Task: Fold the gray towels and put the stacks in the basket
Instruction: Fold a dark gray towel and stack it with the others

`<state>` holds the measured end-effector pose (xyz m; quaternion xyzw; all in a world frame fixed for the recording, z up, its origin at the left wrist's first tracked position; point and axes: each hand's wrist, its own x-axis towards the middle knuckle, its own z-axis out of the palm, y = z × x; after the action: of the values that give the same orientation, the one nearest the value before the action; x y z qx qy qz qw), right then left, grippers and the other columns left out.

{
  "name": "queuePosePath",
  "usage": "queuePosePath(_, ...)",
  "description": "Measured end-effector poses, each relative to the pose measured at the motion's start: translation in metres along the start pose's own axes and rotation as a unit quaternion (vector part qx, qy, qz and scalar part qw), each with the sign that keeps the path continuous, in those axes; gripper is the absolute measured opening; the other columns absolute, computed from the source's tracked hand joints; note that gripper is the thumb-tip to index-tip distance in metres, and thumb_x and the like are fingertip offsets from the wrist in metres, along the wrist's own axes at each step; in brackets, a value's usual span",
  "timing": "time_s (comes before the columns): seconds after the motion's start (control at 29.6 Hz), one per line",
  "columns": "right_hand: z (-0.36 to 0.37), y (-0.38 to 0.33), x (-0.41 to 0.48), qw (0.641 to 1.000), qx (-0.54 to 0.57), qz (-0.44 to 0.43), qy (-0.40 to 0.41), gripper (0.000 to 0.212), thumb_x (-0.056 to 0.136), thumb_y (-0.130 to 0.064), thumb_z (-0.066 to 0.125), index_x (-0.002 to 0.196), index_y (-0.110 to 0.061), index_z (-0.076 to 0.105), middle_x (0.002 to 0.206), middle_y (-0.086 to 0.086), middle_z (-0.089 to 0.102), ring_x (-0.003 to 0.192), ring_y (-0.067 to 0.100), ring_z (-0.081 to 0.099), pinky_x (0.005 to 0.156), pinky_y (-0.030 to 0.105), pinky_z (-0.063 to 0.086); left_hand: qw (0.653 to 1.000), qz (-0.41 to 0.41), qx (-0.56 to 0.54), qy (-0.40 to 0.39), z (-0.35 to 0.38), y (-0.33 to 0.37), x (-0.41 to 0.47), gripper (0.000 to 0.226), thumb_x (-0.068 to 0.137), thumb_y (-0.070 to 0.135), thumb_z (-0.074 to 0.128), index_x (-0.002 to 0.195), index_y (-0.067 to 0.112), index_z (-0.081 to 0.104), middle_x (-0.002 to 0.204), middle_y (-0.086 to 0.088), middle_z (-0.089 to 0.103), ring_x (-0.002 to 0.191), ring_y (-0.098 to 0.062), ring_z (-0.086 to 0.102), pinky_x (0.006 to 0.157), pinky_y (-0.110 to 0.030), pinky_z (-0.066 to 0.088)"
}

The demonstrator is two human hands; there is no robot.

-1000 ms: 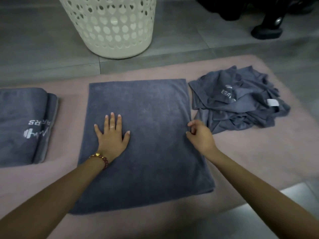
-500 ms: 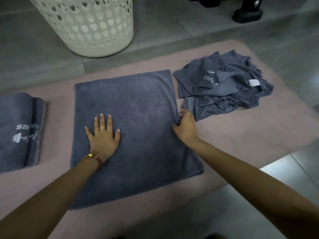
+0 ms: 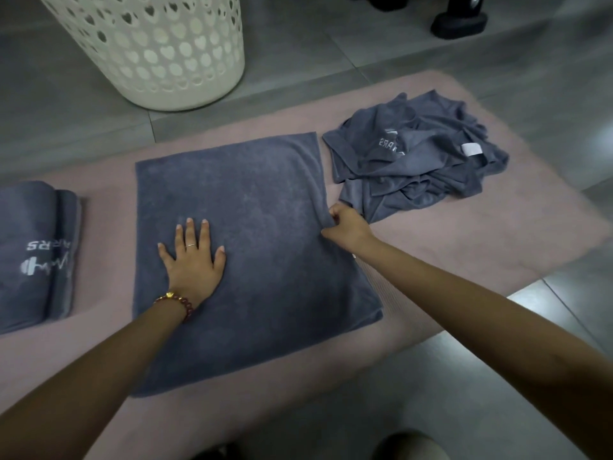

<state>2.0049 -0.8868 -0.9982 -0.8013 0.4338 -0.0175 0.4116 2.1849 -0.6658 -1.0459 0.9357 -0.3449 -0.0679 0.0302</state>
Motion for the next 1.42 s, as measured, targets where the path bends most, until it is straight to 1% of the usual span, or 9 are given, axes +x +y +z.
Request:
queuePosePath(0.2,-0.007,-0.016,0.007,0.988,0.133,0.04,-0.07,0.041,0.078,0.003,0.056,0.117,-0.009,0.055,0.105,0.009,0.061,0.097,0.024,0.058,0.079,0.025,0.049,1.0,0.0,0.005,-0.003,0.001,-0.001,0.0,0.07,0.089,0.048,0.018,0.15,0.014,0.014,0.157,-0.013,0.011,0.145,-0.032,0.005,0.11,-0.063,0.0)
queuePosePath(0.51,-0.021,0.002,0.002,0.922,0.354,0.159,-0.012,0.054,0.08,0.015,0.041,0.121,-0.013,0.062,0.084,0.002,0.065,0.07,0.019,0.06,0.049,0.017,0.048,1.0,0.004,0.006,-0.003,-0.004,0.0,-0.004,0.062,0.098,0.038,0.033,0.151,0.015,0.01,0.158,-0.012,0.007,0.145,-0.03,0.003,0.111,-0.06,0.0)
queuePosePath(0.61,-0.008,0.002,-0.001,0.933,0.334,0.123,0.042,0.043,0.085,0.011,0.045,0.121,-0.006,0.062,0.101,0.005,0.066,0.095,0.025,0.064,0.081,0.031,0.054,1.0,0.005,0.012,-0.009,-0.004,-0.001,-0.004,0.062,0.098,0.04,0.031,0.151,0.015,0.009,0.158,-0.011,0.006,0.146,-0.029,0.002,0.111,-0.06,0.0)
queuePosePath(0.71,0.003,0.0,-0.004,0.97,0.219,0.085,0.059,0.038,0.084,-0.001,0.053,0.122,-0.005,0.059,0.103,0.006,0.065,0.1,0.025,0.062,0.088,0.034,0.051,1.0,0.016,0.014,-0.015,-0.004,-0.003,-0.01,0.063,0.098,0.041,0.03,0.151,0.016,0.007,0.159,-0.01,0.005,0.146,-0.029,0.002,0.111,-0.061,-0.001)
queuePosePath(0.88,-0.01,0.018,-0.017,0.995,0.047,0.08,0.043,0.06,0.079,-0.023,0.069,0.13,-0.01,0.04,0.098,0.005,0.058,0.095,0.024,0.058,0.083,0.038,0.05,0.999,0.017,-0.016,-0.028,-0.002,-0.016,-0.05,0.061,0.098,0.047,0.026,0.151,0.022,0.009,0.159,-0.009,0.003,0.145,-0.031,-0.002,0.11,-0.061,-0.005)
queuePosePath(1.01,-0.012,0.031,-0.041,0.999,-0.032,0.041,-0.014,0.045,0.08,-0.019,0.07,0.116,-0.003,0.048,0.103,0.001,0.053,0.097,0.016,0.052,0.074,0.022,0.036,0.998,-0.048,-0.039,-0.018,0.001,-0.026,-0.097,0.063,0.094,0.048,0.028,0.151,0.022,0.016,0.156,-0.02,0.008,0.144,-0.038,0.003,0.112,-0.059,0.0)
queuePosePath(1.18,-0.006,0.037,-0.074,0.996,0.015,0.081,-0.033,0.017,0.085,-0.023,0.066,0.086,-0.007,0.06,0.085,0.006,0.059,0.08,0.022,0.057,0.056,0.025,0.037,0.972,-0.191,-0.136,0.0,-0.005,-0.028,-0.134,0.072,0.093,0.043,0.05,0.15,0.015,0.017,0.153,-0.026,0.01,0.141,-0.04,0.009,0.113,-0.052,0.008)
queuePosePath(1.28,-0.001,0.039,-0.083,0.995,0.057,0.083,-0.022,0.024,0.088,-0.024,0.062,0.098,-0.002,0.064,0.089,0.006,0.06,0.085,0.023,0.057,0.071,0.027,0.039,0.941,-0.261,-0.213,0.039,-0.015,-0.032,-0.138,0.086,0.079,0.037,0.071,0.144,0.005,0.025,0.145,-0.025,0.028,0.133,-0.04,0.026,0.11,-0.048,0.02)
queuePosePath(1.42,0.005,0.044,-0.096,0.999,0.015,0.036,0.031,0.029,0.094,-0.026,0.054,0.106,0.001,0.053,0.088,0.006,0.053,0.08,0.022,0.05,0.064,0.026,0.03,0.891,-0.283,-0.353,0.048,-0.028,-0.048,-0.137,0.076,0.071,0.017,0.081,0.13,0.001,0.036,0.127,-0.021,0.048,0.117,-0.035,0.047,0.097,-0.041,0.04)
